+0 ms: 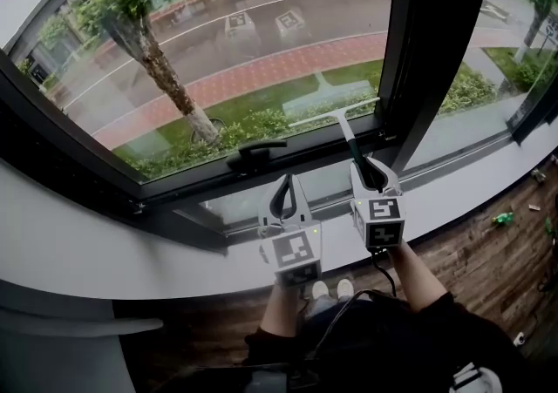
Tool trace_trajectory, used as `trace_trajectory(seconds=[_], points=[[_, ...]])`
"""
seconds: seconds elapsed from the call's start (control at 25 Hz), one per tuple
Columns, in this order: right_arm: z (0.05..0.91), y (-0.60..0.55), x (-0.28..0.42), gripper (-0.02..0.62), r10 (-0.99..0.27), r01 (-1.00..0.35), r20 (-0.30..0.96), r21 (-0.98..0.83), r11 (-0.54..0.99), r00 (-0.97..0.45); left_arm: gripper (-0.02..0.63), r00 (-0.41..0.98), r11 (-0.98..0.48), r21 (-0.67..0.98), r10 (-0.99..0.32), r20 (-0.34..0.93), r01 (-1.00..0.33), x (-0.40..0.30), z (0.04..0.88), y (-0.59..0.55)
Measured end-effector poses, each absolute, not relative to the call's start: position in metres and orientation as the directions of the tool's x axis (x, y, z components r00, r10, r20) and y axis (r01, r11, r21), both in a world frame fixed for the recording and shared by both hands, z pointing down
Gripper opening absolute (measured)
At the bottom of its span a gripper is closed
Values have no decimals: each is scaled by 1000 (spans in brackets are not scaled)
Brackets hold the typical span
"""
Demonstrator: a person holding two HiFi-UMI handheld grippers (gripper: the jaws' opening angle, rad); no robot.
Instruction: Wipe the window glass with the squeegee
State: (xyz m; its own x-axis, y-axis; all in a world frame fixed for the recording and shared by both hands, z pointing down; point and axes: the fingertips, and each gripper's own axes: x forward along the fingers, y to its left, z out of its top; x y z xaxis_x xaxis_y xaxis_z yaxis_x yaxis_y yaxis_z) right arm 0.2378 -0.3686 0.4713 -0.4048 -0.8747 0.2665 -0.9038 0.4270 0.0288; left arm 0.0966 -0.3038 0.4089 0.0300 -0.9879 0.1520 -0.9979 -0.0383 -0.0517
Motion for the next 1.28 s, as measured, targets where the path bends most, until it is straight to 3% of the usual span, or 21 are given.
trace_trajectory(seconds=[0.68,0.92,1.28], points=[[462,-362,239,95,-877,-902,249,27,432,-412,0,19,-26,-44,-989,148,-999,93,406,-305],[399,-346,238,95,-889,-892,121,49,449,-441,0,4,-9,-49,-994,108,-999,91,373,-301],[277,-328,215,95,-845,-856,-137,72,512,-517,0,-44,50,-83,-997,-68,-995,80,287,-288]])
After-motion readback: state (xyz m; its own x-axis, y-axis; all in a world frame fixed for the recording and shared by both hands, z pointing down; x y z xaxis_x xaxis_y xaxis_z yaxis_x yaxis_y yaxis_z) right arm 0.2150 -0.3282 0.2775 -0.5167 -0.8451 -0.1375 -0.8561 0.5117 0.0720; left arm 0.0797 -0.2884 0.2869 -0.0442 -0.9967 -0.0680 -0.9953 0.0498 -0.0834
